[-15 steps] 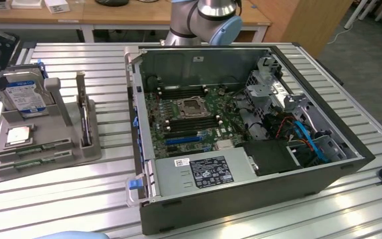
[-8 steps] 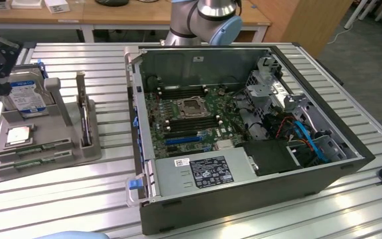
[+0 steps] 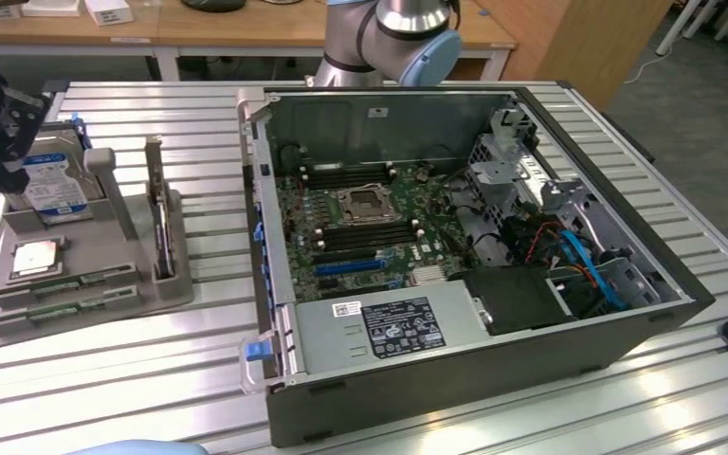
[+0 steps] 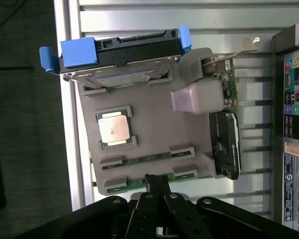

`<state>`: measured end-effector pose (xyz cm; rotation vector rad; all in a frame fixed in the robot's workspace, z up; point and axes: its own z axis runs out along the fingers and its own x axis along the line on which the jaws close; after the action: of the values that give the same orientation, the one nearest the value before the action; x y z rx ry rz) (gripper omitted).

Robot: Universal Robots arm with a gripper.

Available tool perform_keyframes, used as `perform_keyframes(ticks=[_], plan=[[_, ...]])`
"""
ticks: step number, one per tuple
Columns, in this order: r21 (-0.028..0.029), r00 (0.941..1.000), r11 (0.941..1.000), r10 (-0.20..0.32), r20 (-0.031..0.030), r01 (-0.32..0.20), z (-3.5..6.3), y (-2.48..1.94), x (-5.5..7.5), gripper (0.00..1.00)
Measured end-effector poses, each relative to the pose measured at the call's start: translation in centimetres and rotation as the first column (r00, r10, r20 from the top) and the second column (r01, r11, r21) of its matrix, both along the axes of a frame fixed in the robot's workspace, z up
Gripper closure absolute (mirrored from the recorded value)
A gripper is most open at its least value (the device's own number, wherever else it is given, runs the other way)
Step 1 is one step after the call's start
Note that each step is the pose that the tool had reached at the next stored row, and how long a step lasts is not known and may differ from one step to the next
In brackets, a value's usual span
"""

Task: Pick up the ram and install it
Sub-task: 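Pick up the ram and move it above insertion slot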

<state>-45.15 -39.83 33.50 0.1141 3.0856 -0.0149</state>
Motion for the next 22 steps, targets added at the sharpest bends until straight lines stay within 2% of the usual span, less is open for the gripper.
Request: perform_keyframes(ticks=[14, 16, 22], plan=[[-0.0002, 1.0000, 1.0000, 0.000, 0.0000, 0.000, -2.52, -0.02, 0.0, 0.90], [-0.0025, 1.0000, 1.0000, 0.000, -0.0002, 0.000, -2.56, -0.03, 0.0, 0.90], [-0.0025, 1.0000, 1.0000, 0.002, 0.0000, -0.002, -2.58, -0.02, 0.0, 0.90]])
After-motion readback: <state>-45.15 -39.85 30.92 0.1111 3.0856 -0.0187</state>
